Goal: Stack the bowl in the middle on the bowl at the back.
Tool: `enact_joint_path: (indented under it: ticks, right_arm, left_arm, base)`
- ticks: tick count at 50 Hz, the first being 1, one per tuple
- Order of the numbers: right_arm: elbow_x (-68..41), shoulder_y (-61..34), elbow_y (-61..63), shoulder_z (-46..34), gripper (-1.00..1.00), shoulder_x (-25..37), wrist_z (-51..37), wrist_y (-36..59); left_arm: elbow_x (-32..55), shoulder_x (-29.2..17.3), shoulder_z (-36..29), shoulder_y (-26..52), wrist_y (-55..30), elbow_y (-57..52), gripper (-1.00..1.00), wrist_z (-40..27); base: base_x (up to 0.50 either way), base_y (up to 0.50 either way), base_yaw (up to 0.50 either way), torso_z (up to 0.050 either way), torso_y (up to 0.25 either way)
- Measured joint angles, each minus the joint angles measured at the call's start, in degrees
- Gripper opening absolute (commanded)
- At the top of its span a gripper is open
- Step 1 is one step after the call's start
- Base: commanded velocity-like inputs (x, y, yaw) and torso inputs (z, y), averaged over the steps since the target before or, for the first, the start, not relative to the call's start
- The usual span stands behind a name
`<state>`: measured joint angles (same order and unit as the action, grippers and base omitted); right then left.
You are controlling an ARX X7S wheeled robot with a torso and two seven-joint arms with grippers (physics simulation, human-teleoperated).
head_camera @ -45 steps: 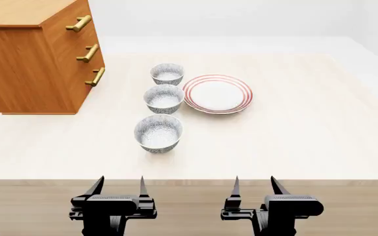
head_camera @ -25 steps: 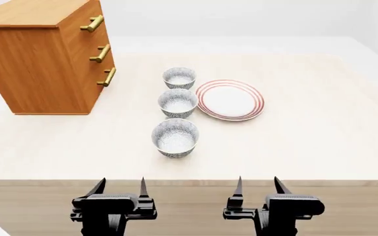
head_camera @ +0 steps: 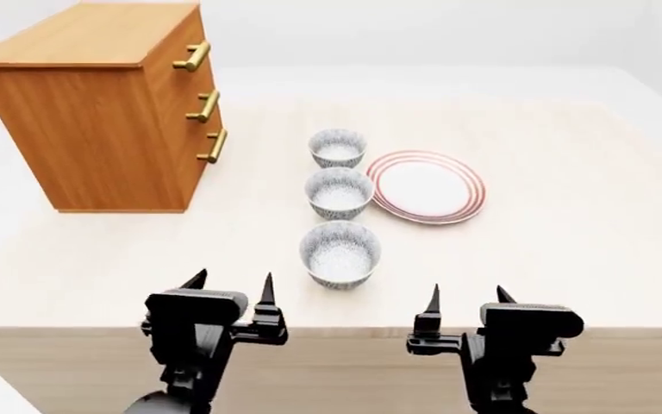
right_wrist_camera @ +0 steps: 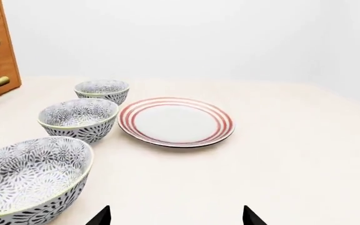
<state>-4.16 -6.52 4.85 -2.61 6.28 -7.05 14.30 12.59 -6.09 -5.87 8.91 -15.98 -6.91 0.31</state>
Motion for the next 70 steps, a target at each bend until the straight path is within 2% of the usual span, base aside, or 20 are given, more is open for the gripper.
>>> enact_joint_path:
  ticks: [12, 26, 41, 70]
  right_arm:
    - [-1.09, -6.72, 9.07, 0.86, 1.00, 3.45, -0.76, 14.10]
    - [-2.42, -9.02, 16.46, 1.22, 1.00, 5.73, -0.53, 21.76]
    - [-2.47, -9.72, 19.48, 0.97, 1.00, 6.62, -1.37, 24.33]
    - [-1.92, -7.84, 19.61, 0.86, 1.00, 7.29, -3.30, 22.39]
  left_arm:
    - [3.79, -0.66, -1.17, 12.09, -13.87, -4.13, 1.00, -0.72]
    - [9.06, -0.41, -0.45, 21.11, -24.17, -3.94, 1.00, -0.53]
    - [13.04, -0.43, 0.14, 24.02, -28.27, -1.32, 1.00, 0.34]
    - [20.14, -0.19, -2.43, 28.91, -46.94, -0.09, 1.00, -3.89]
  base:
    - [0.26, 0.00, 0.00, 0.020, 0.000]
    - [0.50, 0.00, 0.00, 0.000, 0.000]
    - [0.50, 0.00, 0.00, 0.000, 0.000]
    - [0.00, 0.00, 0.00, 0.000, 0.001]
